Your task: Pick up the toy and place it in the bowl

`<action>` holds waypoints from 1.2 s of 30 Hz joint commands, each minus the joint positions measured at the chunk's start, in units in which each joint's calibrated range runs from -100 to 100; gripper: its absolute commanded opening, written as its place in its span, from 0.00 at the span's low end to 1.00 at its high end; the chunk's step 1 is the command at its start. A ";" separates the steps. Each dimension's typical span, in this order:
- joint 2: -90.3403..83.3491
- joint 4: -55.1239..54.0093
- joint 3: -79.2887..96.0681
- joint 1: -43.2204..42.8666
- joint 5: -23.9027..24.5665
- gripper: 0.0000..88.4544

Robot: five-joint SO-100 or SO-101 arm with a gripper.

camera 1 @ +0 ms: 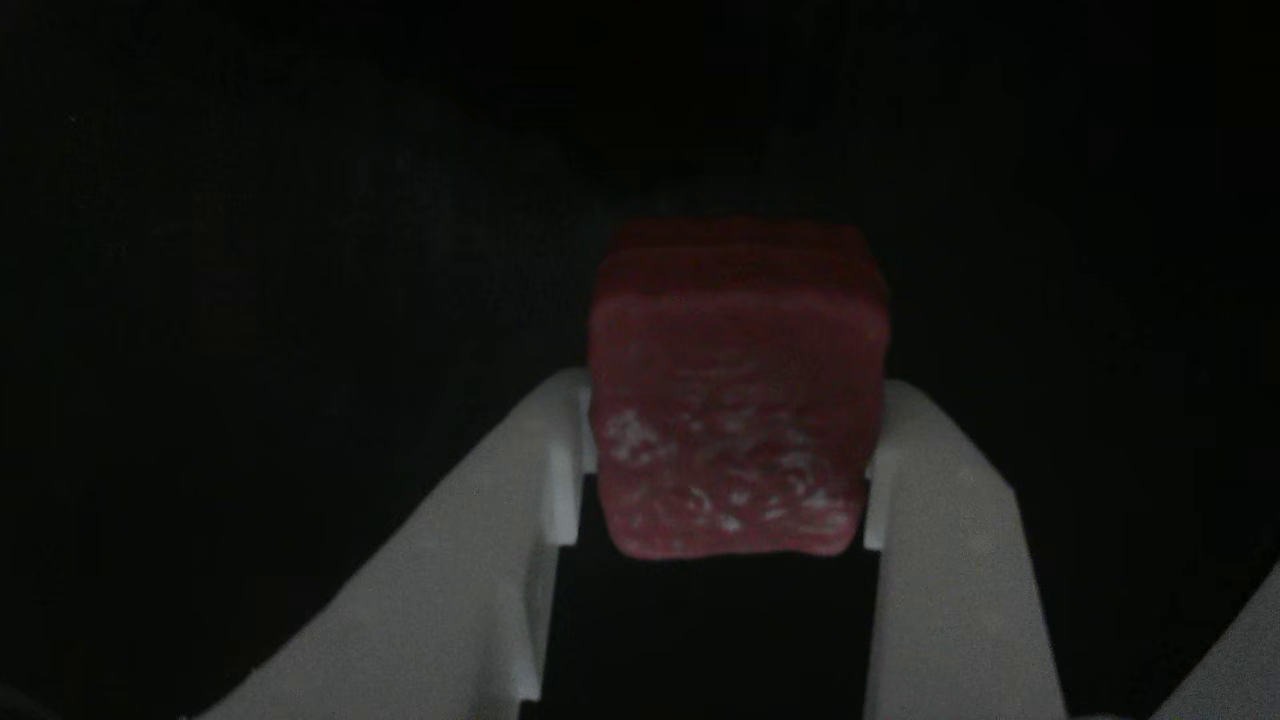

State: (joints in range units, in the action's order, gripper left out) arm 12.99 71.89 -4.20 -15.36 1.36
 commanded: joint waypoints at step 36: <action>-25.87 -6.94 31.92 -32.36 -3.40 0.29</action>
State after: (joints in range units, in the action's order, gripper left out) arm -10.49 65.56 28.29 -47.57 -1.83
